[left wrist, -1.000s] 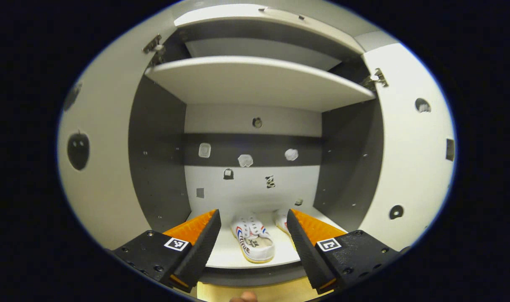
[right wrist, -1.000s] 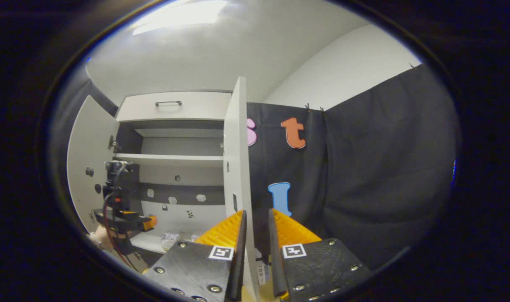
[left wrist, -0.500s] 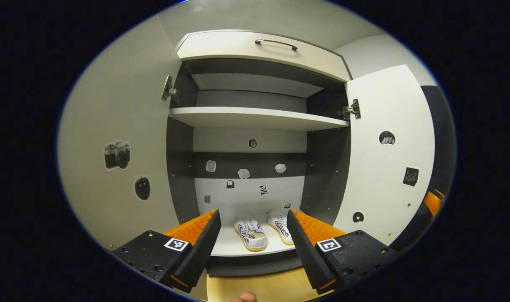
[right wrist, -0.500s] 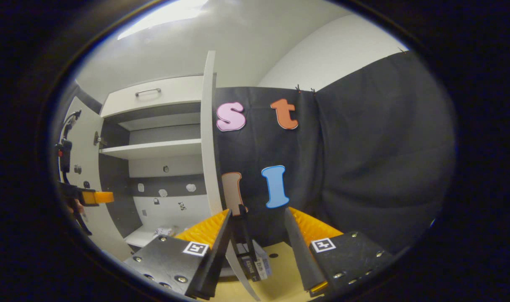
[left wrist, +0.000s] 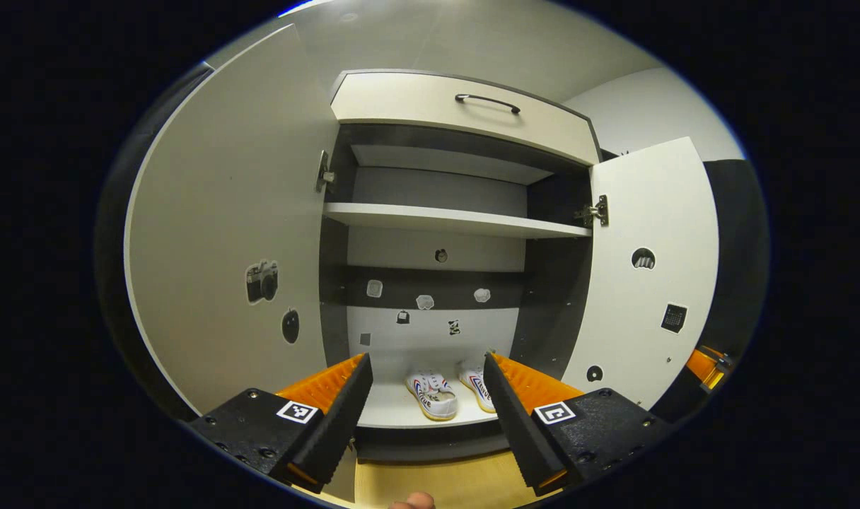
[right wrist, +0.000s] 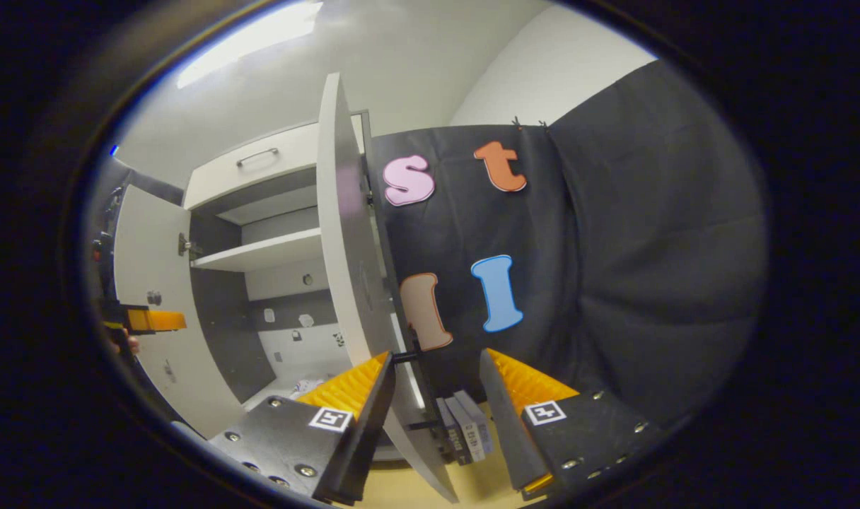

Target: Grab one shoe with the right hand and put it into the shoe cabinet, grab the other shoe with the left hand and put it into the shoe cabinet; then close the right door with the right hand and the left door with the left hand.

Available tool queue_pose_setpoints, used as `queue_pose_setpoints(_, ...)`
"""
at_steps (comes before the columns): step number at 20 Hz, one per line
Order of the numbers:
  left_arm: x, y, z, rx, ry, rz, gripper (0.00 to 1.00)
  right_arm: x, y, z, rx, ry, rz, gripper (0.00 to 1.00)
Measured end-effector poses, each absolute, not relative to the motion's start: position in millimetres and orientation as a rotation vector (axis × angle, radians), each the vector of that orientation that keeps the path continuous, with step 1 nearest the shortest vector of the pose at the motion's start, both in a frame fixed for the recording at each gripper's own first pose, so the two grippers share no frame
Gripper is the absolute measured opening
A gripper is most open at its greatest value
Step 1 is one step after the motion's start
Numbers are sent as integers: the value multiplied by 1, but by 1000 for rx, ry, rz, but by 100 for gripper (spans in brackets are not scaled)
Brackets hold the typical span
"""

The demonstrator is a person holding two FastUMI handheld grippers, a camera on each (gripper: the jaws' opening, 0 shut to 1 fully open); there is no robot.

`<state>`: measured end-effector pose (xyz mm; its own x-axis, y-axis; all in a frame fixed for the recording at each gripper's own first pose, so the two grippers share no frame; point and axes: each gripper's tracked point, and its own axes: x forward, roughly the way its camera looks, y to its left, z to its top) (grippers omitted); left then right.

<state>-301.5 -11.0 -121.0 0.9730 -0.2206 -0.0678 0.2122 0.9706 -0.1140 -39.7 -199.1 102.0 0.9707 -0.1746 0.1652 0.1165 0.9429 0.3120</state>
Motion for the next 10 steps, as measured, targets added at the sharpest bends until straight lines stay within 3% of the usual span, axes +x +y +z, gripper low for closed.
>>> queue_pose_setpoints(6, -304, -6, -120, -115, 77, -197, 95, -35, -152, 109, 240, -189, -53, 74)
queue_pose_setpoints(8, -307, -3, -121, -122, 80, -194, 99, -30, -128, 111, 217, -189, -1, 74)
queue_pose_setpoints(10, -308, 3, -120, -125, 80, -183, 95, -21, -102, 115, 187, -191, 49, 74)
